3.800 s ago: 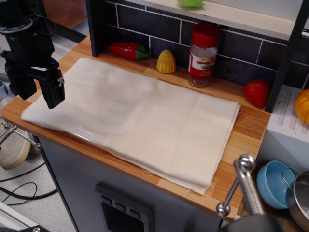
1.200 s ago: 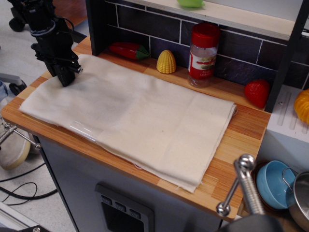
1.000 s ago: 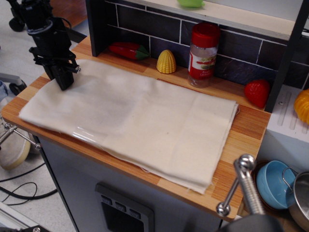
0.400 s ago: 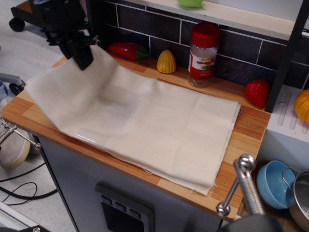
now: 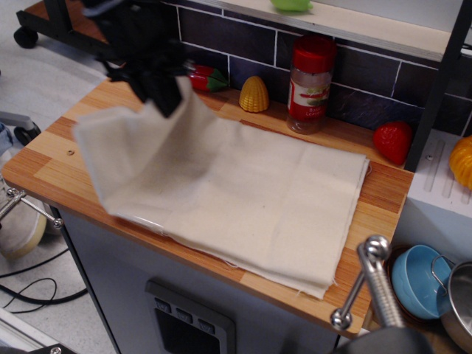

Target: Fold cloth in half

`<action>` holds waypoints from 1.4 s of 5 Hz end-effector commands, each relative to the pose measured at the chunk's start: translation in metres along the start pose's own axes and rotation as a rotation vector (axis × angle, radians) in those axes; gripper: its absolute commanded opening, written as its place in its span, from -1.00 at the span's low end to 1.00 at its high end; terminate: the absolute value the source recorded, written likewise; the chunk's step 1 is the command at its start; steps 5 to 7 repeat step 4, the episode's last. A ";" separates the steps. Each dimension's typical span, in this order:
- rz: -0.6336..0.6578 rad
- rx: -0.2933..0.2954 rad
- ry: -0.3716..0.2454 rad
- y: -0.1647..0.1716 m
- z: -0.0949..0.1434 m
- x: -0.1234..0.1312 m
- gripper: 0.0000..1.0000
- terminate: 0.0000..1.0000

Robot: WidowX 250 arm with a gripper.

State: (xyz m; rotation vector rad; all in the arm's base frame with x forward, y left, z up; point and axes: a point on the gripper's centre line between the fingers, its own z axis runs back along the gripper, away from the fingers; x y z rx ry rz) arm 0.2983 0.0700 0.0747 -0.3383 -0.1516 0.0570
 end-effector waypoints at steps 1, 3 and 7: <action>0.019 -0.021 -0.065 -0.050 0.006 0.013 -1.00 -1.00; 0.092 -0.042 -0.053 -0.105 -0.018 0.023 -1.00 -1.00; 0.089 -0.060 -0.049 -0.125 -0.032 0.021 -1.00 1.00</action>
